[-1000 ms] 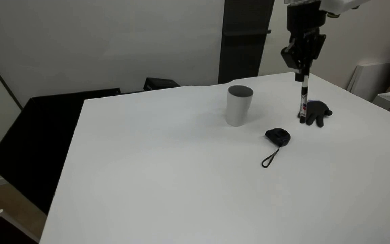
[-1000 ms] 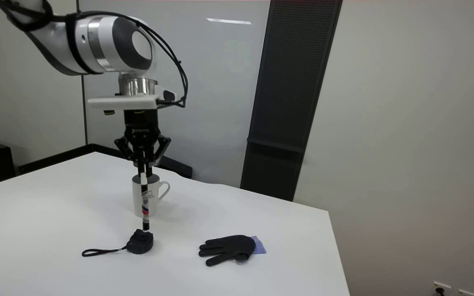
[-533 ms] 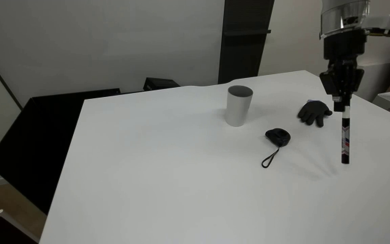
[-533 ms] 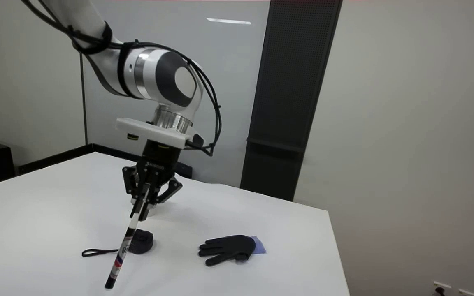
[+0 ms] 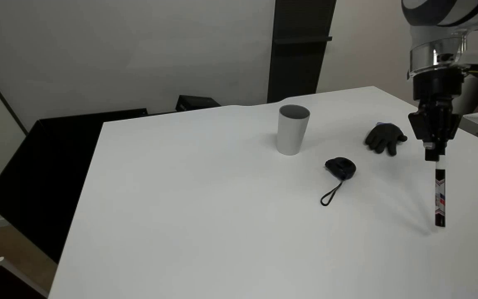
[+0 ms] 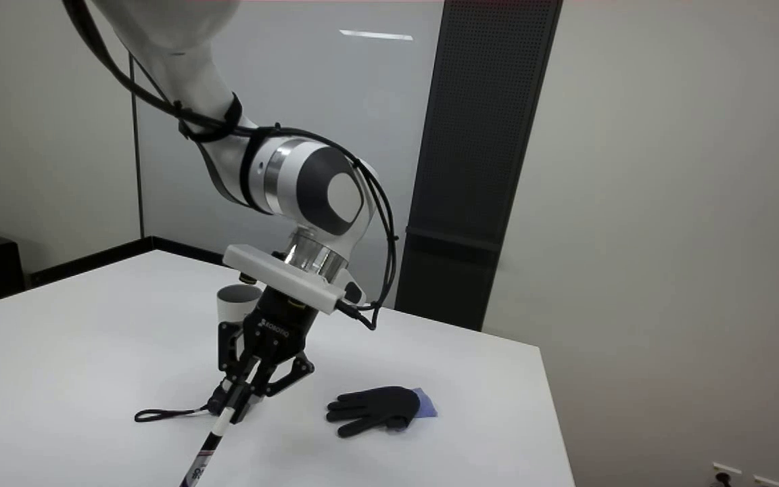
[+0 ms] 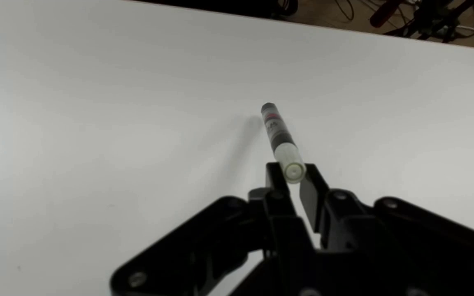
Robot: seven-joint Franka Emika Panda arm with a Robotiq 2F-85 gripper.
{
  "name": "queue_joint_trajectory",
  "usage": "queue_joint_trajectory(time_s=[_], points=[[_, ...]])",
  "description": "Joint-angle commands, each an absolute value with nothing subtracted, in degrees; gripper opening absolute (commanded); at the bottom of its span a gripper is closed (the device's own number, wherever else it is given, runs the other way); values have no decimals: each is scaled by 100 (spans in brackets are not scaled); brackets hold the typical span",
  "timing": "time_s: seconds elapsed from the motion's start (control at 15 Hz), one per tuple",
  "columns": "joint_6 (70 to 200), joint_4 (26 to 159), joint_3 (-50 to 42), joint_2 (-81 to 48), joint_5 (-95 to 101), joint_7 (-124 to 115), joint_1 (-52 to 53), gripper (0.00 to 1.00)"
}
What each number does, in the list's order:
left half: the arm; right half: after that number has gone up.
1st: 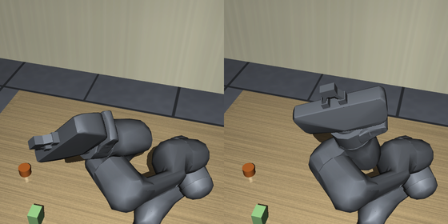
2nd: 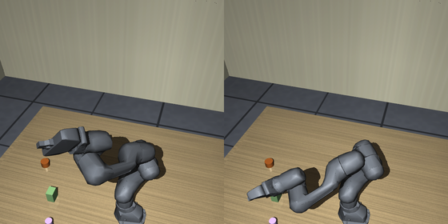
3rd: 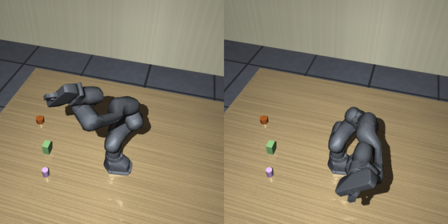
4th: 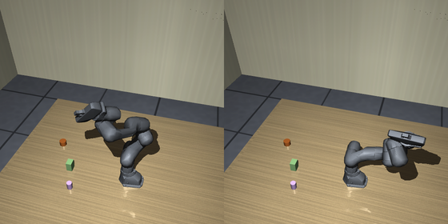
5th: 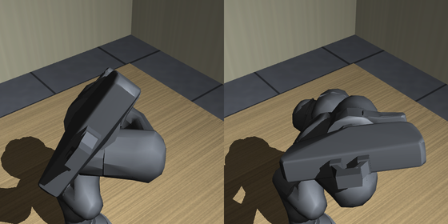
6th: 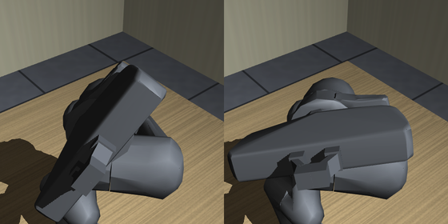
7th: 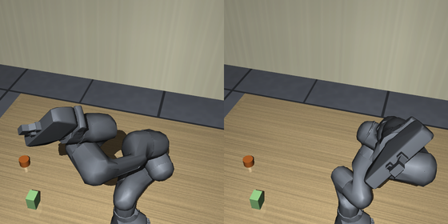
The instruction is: Take the marker out of the mug and put it on the table
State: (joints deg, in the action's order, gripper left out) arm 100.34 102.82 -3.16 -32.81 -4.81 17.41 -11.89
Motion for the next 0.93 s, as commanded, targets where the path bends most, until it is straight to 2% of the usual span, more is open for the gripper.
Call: queue_joint_trajectory(time_s=[0.0,0.27,0.33,0.4,0.87], points=[[10258,10142,-320,-3554,-546,1749,-1270,6],[10614,10159,-337,-3739,-501,1679,-1277,6],[10812,10221,-355,-3713,-436,1642,-1237,51],[11013,10279,-367,-3682,-380,1608,-1202,51],[13541,11399,-419,-2933,72,1174,-822,92]])
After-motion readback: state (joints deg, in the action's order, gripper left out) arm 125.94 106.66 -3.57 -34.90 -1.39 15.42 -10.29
